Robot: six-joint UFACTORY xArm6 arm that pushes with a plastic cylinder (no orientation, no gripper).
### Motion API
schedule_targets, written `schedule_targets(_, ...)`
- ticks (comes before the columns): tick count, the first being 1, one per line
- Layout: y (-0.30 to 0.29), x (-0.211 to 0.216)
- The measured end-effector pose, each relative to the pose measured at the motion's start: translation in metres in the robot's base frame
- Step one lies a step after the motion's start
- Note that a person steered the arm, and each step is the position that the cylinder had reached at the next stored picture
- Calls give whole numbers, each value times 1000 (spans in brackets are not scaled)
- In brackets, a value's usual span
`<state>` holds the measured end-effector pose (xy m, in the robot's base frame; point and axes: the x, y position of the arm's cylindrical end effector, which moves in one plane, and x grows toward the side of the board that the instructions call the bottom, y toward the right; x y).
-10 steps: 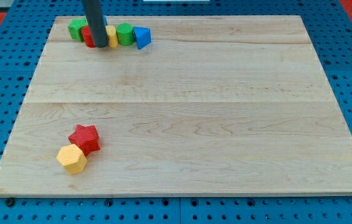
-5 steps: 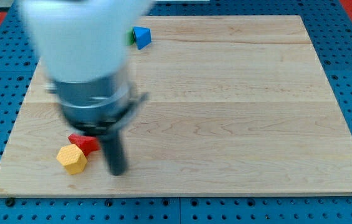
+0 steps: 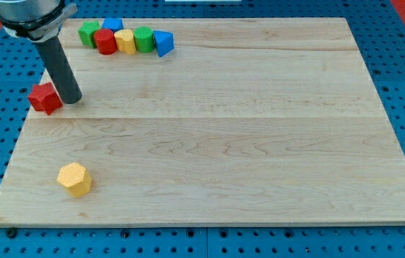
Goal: Push the red star closer to the red circle
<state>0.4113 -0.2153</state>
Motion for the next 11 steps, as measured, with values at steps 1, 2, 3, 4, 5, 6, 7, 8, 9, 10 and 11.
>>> schedule_targets(1,49,54)
schedule_targets(2,4,44)
schedule_targets(3,-14,27)
schedule_targets(4,-12,55)
schedule_targets(5,-52,62)
schedule_targets(6,-71,26)
schedule_targets(7,-2,11)
schedule_targets(8,19,-29)
schedule_targets(9,23,-22)
schedule_targets(10,20,19)
schedule_targets(11,-50,-21)
